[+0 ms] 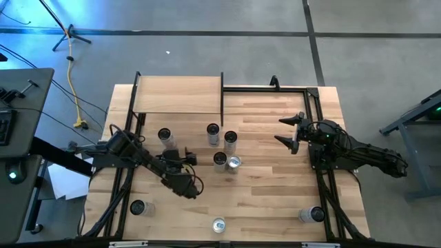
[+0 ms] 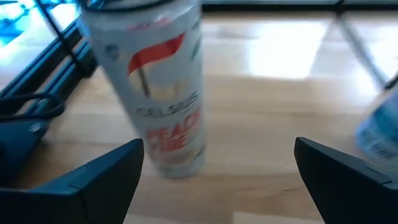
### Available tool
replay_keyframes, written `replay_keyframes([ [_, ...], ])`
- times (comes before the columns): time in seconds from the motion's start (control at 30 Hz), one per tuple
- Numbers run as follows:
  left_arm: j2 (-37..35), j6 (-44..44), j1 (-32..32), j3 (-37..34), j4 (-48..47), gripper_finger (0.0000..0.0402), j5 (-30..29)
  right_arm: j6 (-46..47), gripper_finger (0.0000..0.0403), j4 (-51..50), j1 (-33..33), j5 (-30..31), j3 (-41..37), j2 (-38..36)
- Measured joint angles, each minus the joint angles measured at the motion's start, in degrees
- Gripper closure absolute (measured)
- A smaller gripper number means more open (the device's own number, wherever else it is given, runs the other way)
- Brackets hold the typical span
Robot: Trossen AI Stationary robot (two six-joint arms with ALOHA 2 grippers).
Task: Place canned beverage on shelf
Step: Put the top white pink soda can on the shelf
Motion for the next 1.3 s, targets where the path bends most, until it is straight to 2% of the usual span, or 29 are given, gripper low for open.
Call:
replay_keyframes([
  [0.07, -0.06, -0.13, -0.02, -0.41, 0.04, 0.0014, -2.28, 0.01, 0.0016, -0.12, 0.0, 0.0, 0.0, 0.0],
  [0.2, -0.3, -0.38, -0.46, -2.36, -0.03, 0.0016, -2.28, 0.0, 0.0016, -0.11, -0.01, 0.0, 0.0, 0.0],
  [0.57, -0.3, -1.99, -0.73, -7.77, -0.01, 0.0017, 3.3, 0.0, 0.0016, -0.1, 0.0, 0.0, 0.0, 0.0],
  [0.8, -0.28, 0.63, -0.72, -9.16, -0.01, 0.0017, -3.18, 0.0, 0.0016, -0.1, 0.0, 0.0, 0.0, 0.0],
  [1.3, -0.28, 3.15, 0.5, -9.16, 0.27, 0.0017, -7.48, 0.0, 0.0016, -0.1, -0.02, 0.0, 0.0, 0.0],
])
